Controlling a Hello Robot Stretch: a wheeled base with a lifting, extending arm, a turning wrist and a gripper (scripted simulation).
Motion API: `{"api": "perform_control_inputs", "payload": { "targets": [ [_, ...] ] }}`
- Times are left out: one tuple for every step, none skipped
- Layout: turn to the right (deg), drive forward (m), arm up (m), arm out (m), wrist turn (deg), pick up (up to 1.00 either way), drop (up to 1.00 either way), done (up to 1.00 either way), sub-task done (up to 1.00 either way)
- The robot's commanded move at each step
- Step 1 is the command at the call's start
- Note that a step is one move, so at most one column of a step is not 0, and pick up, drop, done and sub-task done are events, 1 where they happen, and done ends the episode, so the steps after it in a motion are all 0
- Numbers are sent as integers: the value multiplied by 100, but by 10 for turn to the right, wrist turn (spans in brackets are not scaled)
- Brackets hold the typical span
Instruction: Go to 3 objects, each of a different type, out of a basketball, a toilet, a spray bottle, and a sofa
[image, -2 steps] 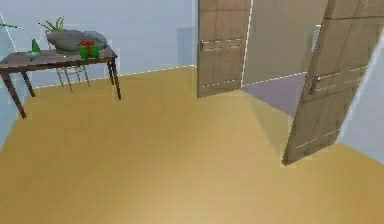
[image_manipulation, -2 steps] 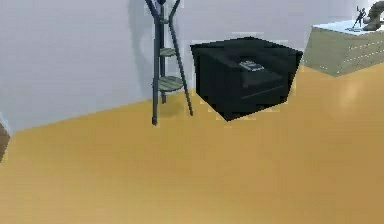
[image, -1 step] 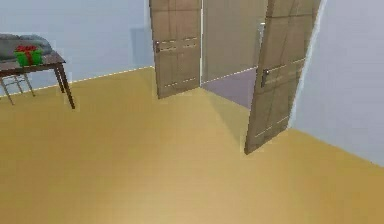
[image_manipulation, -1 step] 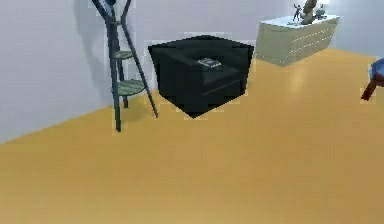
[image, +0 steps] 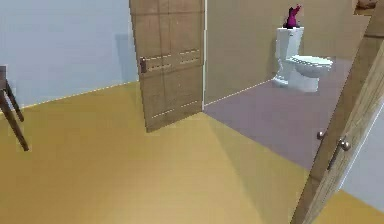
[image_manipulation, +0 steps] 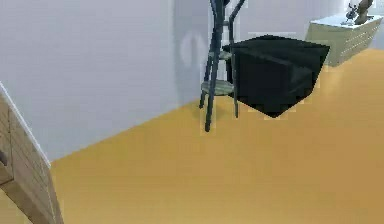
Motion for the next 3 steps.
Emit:
{"api": "perform_control_inputs", "payload": {
  "targets": [
    [0, 100, 0, 0, 0, 0, 0, 0, 0],
    [30, 0, 0, 0, 0, 0, 0, 0, 0],
    [0, 15, 0, 0, 0, 0, 0, 0, 0]
  ]
}}
